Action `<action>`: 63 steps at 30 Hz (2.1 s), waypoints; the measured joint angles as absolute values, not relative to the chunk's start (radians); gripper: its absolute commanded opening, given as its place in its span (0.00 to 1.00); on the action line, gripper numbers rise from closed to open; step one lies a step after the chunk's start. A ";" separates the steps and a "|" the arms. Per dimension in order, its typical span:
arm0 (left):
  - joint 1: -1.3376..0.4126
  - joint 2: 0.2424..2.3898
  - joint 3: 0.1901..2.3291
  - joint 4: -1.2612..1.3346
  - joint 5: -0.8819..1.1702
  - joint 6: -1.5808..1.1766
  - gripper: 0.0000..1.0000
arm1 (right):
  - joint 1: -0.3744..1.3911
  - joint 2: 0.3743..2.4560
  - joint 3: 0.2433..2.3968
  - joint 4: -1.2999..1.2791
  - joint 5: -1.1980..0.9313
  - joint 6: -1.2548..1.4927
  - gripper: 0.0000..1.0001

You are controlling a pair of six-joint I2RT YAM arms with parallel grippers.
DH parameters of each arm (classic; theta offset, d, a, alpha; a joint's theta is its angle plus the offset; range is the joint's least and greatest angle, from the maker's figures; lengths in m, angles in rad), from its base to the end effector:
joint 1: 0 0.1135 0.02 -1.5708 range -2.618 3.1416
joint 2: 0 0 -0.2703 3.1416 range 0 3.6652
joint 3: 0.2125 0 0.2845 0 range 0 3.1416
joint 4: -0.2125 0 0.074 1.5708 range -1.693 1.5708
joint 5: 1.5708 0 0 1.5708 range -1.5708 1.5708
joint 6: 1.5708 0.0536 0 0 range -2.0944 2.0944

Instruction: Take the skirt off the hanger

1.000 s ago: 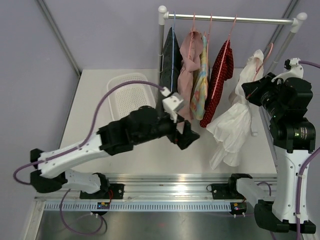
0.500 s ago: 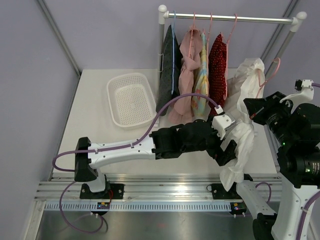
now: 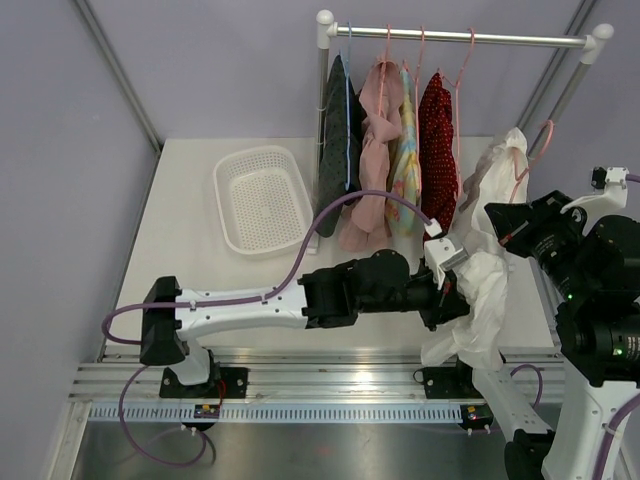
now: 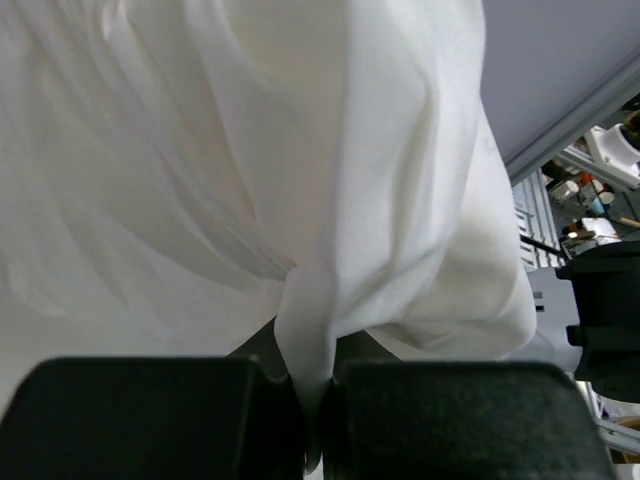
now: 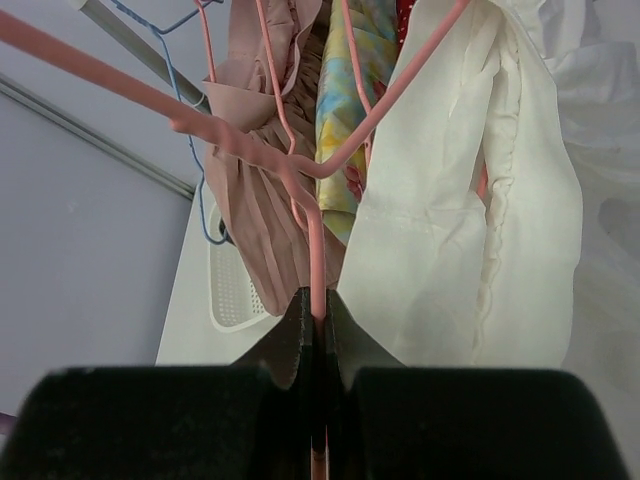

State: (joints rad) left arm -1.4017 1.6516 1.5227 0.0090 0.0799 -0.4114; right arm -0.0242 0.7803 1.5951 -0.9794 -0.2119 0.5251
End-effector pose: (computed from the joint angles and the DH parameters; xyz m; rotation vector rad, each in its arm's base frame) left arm 0.0718 -0.4461 0.3914 0.9643 1.6436 -1.3766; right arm 0.1000 0.0089 0.5264 0.3240 1.7335 0.5499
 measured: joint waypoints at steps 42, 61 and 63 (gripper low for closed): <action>-1.922 1.864 1.633 -0.606 -0.764 -0.467 0.00 | -0.010 0.919 1.884 -1.327 -0.227 0.517 0.00; -1.643 1.570 1.822 -0.719 -0.918 -0.340 0.00 | -0.014 0.658 1.897 -1.336 -0.667 0.865 0.00; -1.696 1.490 1.825 -0.803 -0.959 -0.366 0.00 | -0.014 0.658 1.895 -1.338 -0.644 0.848 0.00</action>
